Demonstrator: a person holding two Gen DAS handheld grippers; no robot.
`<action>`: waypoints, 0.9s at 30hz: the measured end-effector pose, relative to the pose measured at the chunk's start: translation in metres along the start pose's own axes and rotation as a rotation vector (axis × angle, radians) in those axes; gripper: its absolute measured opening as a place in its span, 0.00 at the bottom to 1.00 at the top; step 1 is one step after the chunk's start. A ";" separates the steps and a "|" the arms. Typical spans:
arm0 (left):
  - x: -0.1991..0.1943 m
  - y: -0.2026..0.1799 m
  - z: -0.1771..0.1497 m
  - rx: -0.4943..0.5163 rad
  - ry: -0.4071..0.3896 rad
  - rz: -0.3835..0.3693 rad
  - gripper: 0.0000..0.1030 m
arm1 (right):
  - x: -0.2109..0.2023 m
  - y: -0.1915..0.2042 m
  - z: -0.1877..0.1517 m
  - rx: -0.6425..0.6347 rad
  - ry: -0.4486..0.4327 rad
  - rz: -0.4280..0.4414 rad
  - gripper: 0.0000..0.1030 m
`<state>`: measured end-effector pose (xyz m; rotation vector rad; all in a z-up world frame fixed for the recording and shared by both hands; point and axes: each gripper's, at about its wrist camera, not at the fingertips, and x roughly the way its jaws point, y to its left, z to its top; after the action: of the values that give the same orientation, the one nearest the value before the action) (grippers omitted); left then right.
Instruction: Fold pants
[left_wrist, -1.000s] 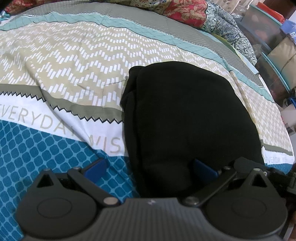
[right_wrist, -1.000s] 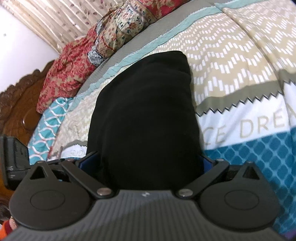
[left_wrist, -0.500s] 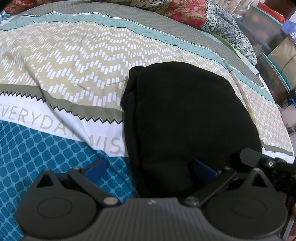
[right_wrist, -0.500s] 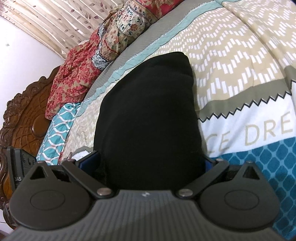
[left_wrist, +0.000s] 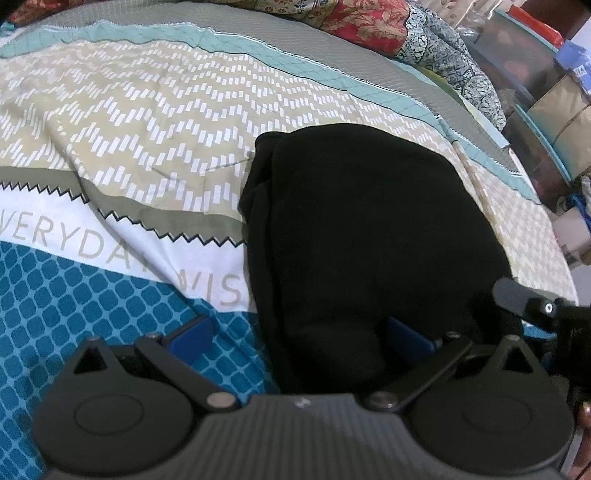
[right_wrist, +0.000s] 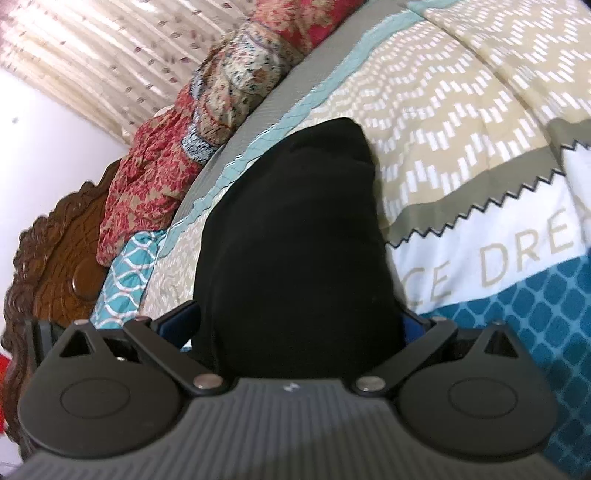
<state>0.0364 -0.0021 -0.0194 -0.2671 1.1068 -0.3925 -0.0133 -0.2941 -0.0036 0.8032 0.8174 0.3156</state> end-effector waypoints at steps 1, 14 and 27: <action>-0.001 0.002 0.001 -0.007 0.004 -0.010 1.00 | -0.003 -0.002 0.002 0.019 0.005 0.002 1.00; 0.007 -0.012 0.008 0.005 0.010 0.071 1.00 | 0.011 0.008 0.001 -0.053 0.058 -0.036 0.81; 0.001 -0.035 0.004 0.071 -0.015 0.120 0.66 | 0.009 0.028 -0.005 -0.202 0.034 -0.120 0.56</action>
<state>0.0341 -0.0335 -0.0046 -0.1403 1.0867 -0.3214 -0.0100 -0.2682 0.0103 0.5593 0.8471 0.3001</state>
